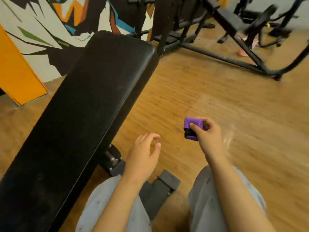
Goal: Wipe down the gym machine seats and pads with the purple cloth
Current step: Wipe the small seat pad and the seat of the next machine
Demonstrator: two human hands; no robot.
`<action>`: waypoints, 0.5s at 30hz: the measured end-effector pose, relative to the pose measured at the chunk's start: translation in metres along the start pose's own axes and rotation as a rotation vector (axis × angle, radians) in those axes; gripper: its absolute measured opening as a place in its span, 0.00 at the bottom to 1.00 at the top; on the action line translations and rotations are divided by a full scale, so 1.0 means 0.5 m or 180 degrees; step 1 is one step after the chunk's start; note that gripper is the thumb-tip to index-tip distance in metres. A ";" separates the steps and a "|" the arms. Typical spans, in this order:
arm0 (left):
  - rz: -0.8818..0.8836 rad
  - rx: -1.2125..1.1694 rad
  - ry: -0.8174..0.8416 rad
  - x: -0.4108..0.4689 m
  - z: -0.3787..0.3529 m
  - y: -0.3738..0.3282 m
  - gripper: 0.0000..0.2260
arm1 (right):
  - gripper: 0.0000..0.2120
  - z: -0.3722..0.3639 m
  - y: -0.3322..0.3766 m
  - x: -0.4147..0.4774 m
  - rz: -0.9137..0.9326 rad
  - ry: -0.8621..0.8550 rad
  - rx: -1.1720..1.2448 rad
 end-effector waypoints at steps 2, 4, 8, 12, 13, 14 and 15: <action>0.0026 0.0107 0.0140 0.043 -0.051 -0.003 0.10 | 0.09 0.016 -0.055 0.020 -0.0098 -0.0074 -0.0107; 0.0088 0.0158 0.0261 0.084 -0.093 0.011 0.10 | 0.13 0.013 -0.092 0.051 -0.0158 -0.0091 -0.0187; 0.0327 0.0203 0.0205 0.161 -0.149 0.065 0.08 | 0.14 -0.012 -0.118 0.123 -0.0149 0.0003 -0.0415; 0.0631 0.0088 0.0531 0.235 -0.228 0.098 0.09 | 0.11 0.021 -0.137 0.178 -0.0454 0.0194 -0.0668; 0.0602 0.0173 0.0715 0.243 -0.251 0.095 0.10 | 0.10 0.042 -0.142 0.190 -0.0548 0.0231 -0.0738; 0.0574 0.0266 0.0945 0.246 -0.271 0.088 0.11 | 0.11 0.067 -0.144 0.199 -0.0653 0.0244 -0.0809; 0.0589 0.0340 0.1177 0.246 -0.285 0.080 0.11 | 0.11 0.096 -0.149 0.205 -0.0755 0.0213 -0.0881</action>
Point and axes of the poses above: each hand's wrist, its own x-axis towards the middle knuckle, its own z-axis out of the back of the hand, y = z × x, the point moved 4 cm from there along x, towards the middle knuckle, and after that the axes turned 13 degrees about x, right-handed, at the moved point
